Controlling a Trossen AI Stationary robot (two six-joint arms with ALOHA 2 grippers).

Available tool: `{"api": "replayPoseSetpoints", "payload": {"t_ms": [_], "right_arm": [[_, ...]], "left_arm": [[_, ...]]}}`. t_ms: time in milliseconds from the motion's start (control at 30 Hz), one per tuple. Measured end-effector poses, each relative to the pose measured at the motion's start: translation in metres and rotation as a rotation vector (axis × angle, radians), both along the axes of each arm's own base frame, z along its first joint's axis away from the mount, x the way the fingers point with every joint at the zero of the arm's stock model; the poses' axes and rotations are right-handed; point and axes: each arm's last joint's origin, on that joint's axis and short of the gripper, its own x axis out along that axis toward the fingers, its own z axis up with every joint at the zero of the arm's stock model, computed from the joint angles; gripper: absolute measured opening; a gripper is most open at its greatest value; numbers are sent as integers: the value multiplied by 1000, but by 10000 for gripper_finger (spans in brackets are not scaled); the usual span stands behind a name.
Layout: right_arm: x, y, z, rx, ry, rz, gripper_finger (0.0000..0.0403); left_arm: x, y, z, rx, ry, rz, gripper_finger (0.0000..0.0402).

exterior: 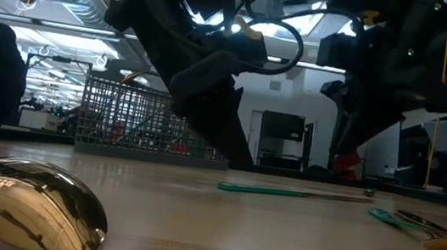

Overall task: Sort silverware
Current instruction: Put the knife into the middle left section of the silverware holder

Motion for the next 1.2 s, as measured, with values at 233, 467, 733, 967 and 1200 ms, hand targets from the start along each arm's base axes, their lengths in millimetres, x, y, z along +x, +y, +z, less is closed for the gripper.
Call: {"api": "replayPoseSetpoints", "payload": {"t_ms": [233, 467, 733, 967, 1200], "right_arm": [[-5, -1, -1, -10, 49, 0, 58], [-5, -1, -1, -9, 44, 0, 58], [-4, -1, 0, -3, 37, 1, 58], [-4, 0, -1, 1, 38, 2, 58], [-3, 0, -2, 26, 36, -55, 58]], "left_arm": [[1, -1, -17, 9, 47, -1, 156], [2, -2, -27, 9, 68, 3, 150], [-1, -1, -30, -14, 118, 35, 87], [-3, 0, -31, -26, 134, 59, 50], [-4, -4, -31, 10, 126, 51, 32]]}}
